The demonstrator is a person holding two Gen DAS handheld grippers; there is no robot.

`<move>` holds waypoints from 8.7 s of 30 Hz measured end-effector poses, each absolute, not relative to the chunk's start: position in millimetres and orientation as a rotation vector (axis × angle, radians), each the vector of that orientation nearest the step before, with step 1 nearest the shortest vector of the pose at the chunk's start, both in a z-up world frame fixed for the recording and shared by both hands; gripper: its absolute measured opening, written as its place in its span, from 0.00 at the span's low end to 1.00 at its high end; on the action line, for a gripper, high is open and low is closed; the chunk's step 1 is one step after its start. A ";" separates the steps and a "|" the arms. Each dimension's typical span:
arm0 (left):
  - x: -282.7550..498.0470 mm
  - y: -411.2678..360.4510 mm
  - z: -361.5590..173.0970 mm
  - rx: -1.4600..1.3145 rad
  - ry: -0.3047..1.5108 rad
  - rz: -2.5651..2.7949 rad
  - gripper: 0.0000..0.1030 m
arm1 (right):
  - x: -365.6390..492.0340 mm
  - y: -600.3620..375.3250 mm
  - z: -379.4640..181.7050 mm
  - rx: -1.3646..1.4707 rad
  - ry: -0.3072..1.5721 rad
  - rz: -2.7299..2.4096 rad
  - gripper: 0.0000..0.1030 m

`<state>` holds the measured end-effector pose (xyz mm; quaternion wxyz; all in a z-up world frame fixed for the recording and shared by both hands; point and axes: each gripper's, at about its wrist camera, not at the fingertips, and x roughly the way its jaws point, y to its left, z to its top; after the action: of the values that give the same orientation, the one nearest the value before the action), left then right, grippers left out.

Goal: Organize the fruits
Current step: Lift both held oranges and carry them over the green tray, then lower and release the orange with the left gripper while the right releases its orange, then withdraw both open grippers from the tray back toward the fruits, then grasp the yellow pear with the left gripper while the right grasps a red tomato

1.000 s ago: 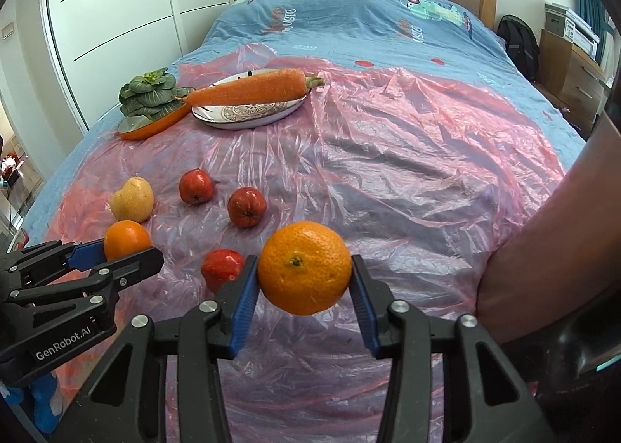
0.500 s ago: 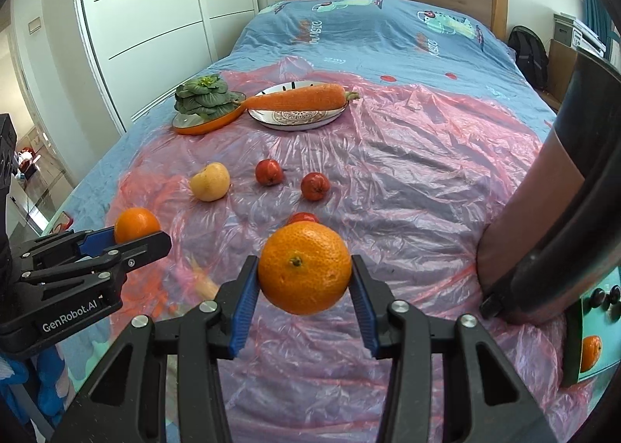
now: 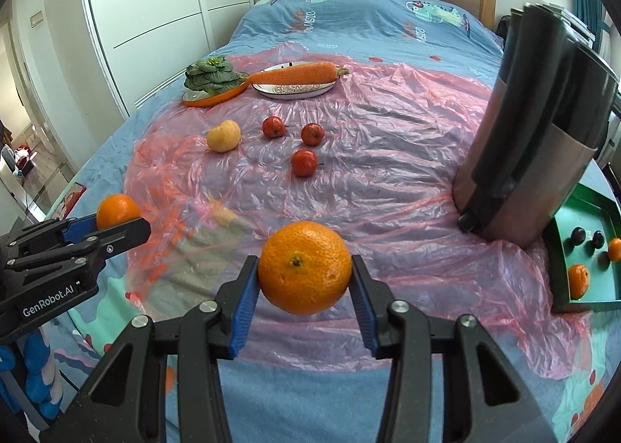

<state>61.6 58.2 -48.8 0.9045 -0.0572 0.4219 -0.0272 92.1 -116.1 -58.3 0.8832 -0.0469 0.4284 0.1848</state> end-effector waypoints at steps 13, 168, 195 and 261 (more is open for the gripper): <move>29.4 23.8 -31.1 -0.053 0.847 -0.084 0.33 | 57.8 -173.1 -44.1 -0.048 0.851 0.314 0.56; 50.5 -145.3 -7.7 0.176 0.874 -0.299 0.48 | 16.5 -337.9 -36.2 0.074 0.843 0.079 0.97; 65.5 12.0 -24.7 0.024 0.839 -0.043 0.53 | 36.1 -182.5 -43.3 -0.102 0.886 0.341 0.99; 283.5 140.4 -140.2 -0.205 0.904 -0.014 0.43 | 265.9 -50.6 -147.9 -0.020 0.970 0.502 0.30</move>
<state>283.5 140.4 -140.2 0.8945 -0.0989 0.4360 -0.0067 265.9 -50.6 -147.9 0.8546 -0.0094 0.4612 0.2386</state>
